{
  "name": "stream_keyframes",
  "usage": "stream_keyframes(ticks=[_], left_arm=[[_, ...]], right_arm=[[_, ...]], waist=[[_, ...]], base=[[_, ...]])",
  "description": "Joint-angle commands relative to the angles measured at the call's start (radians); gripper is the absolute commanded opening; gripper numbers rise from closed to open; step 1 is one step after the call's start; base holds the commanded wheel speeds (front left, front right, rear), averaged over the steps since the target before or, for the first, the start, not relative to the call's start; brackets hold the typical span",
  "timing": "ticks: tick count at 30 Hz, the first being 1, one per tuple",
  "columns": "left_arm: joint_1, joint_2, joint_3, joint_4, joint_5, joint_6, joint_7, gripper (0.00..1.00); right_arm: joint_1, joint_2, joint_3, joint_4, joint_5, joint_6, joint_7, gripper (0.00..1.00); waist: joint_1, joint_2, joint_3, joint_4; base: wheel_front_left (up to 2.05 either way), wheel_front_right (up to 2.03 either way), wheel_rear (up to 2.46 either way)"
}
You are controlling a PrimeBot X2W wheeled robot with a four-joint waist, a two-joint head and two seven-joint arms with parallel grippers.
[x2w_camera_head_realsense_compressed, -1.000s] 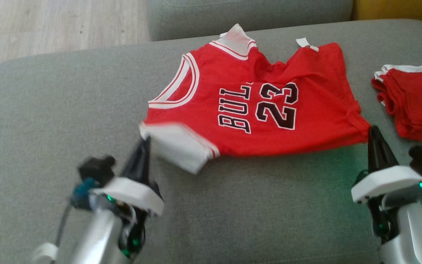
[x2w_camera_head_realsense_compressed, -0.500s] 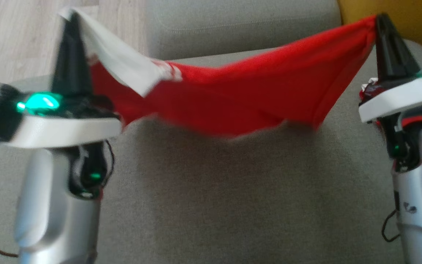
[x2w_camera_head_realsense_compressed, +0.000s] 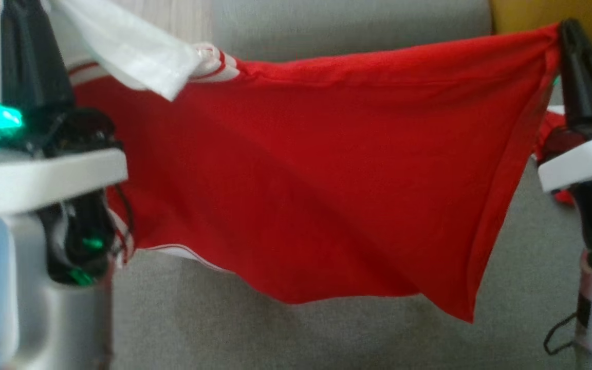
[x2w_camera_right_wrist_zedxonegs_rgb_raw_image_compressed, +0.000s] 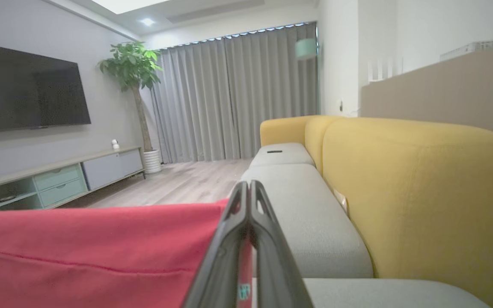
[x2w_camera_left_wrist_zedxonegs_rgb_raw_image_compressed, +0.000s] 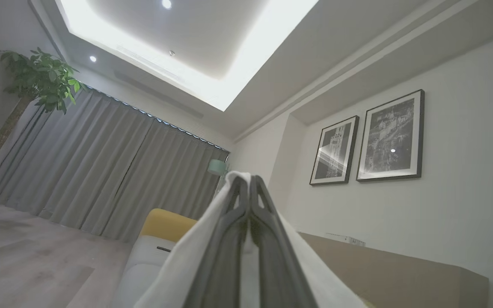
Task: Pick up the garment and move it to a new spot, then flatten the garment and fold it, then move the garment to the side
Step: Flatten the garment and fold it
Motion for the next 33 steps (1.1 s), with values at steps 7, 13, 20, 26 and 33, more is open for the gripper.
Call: stream_keyframes(ticks=[7, 13, 20, 26, 33], left_arm=[[-0.363, 0.127, 0.039, 0.175, 0.003, -0.05, 0.098, 0.0], [-0.742, 0.215, 0.043, 0.533, 0.052, -0.104, 0.059, 0.0], [-1.017, 0.239, 0.036, 0.831, 0.085, -0.134, -0.058, 0.0], [-1.041, 0.208, 0.015, 0.979, 0.068, -0.163, -0.094, 0.0], [-0.799, 0.173, -0.05, 0.981, 0.039, -0.175, -0.1, 0.0]], right_arm=[[-0.332, -0.016, 0.052, 0.12, -0.009, 0.007, 0.033, 0.0], [-0.734, -0.071, 0.114, 0.484, -0.062, 0.007, -0.106, 0.0], [-1.036, -0.077, 0.108, 0.827, -0.138, 0.007, -0.368, 0.0], [-1.079, -0.067, 0.107, 1.057, -0.151, 0.007, -0.534, 0.0], [-0.917, -0.075, 0.205, 1.226, -0.087, 0.007, -0.559, 0.0]], waist=[[0.0, 0.0, 0.207, -0.004], [0.0, 0.0, 0.33, -0.015], [0.0, 0.0, 0.362, -0.004], [0.0, 0.0, 0.349, 0.018], [0.0, 0.0, 0.309, 0.045]], base=[[0.0, 0.0, 0.0], [0.0, 0.0, 0.0], [0.0, 0.0, 0.0], [0.0, 0.0, 0.0], [0.0, 0.0, 0.0]])
